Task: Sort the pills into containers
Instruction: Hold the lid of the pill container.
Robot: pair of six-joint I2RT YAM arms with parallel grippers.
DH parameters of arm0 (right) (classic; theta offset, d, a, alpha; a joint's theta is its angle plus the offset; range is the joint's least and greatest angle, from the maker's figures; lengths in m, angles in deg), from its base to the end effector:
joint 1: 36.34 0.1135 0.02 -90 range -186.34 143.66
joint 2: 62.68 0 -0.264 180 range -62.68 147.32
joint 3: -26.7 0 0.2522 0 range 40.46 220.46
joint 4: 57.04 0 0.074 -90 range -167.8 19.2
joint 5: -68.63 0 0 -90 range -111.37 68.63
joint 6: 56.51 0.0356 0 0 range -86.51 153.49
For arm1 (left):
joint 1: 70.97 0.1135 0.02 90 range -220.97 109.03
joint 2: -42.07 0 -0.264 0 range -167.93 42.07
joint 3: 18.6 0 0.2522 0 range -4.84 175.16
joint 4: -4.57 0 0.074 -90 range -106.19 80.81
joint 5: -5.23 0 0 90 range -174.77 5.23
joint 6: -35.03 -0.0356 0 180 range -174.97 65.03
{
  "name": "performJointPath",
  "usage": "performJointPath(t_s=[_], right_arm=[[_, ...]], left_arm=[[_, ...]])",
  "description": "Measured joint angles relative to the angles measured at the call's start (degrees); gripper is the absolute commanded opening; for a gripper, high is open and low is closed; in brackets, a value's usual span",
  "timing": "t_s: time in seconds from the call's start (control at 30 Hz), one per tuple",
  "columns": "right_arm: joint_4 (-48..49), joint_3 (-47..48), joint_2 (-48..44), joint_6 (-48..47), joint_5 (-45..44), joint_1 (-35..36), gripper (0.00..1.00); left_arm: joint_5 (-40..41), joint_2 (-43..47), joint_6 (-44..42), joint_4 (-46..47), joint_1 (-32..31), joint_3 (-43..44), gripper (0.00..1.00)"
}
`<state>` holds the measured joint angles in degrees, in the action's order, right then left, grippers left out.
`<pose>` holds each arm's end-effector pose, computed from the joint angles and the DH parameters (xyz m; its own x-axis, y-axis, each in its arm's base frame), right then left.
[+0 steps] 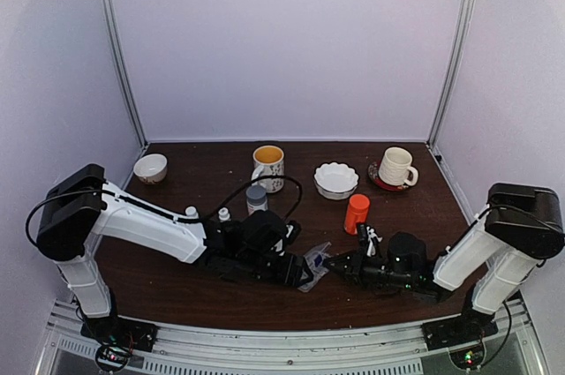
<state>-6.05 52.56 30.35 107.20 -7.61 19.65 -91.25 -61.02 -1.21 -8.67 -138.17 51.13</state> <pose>0.1250 0.2004 0.1144 -0.9392 0.2749 -0.2058 -0.1121 0.3210 0.9404 0.1380 -0.3386 0.1525 -0.9295 0.1431 -0.3400 0.3322 0.7256 -0.6026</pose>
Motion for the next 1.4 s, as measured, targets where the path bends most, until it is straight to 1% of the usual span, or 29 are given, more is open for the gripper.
performJointPath(t_s=[0.3,0.47,0.53,0.63,0.8,1.07,1.23,1.4], right_arm=[[-3.06,2.34,1.44,0.00,-0.13,-0.13,0.00],[-3.89,2.82,3.30,0.04,-0.13,-0.15,0.00],[-3.98,3.32,4.13,0.07,-0.13,-0.15,0.00],[-4.15,3.56,5.77,0.22,-0.11,-0.15,0.00],[-4.24,3.74,6.97,0.24,-0.11,-0.15,0.00],[-5.95,4.83,6.88,-0.33,-0.09,-0.15,0.00],[-9.35,6.56,5.92,-1.55,-0.09,-0.15,0.00],[-11.23,7.28,5.68,-1.97,-0.09,-0.15,0.06]], left_arm=[[-0.39,-0.48,0.22,0.98,0.07,-0.04,0.59],[-0.83,-0.85,0.44,1.60,0.09,-0.11,0.78],[-1.22,-1.29,0.39,2.05,0.07,-0.11,0.82],[-1.40,-1.92,0.61,2.40,0.07,-0.11,0.86],[-0.98,-2.03,0.24,1.07,0.09,0.04,0.88],[2.25,-2.03,-3.30,-7.17,0.07,4.72,0.88],[4.28,-2.01,-6.56,-10.43,-0.33,6.49,0.88],[8.63,-2.14,-9.16,-16.17,-1.84,10.60,0.88]])
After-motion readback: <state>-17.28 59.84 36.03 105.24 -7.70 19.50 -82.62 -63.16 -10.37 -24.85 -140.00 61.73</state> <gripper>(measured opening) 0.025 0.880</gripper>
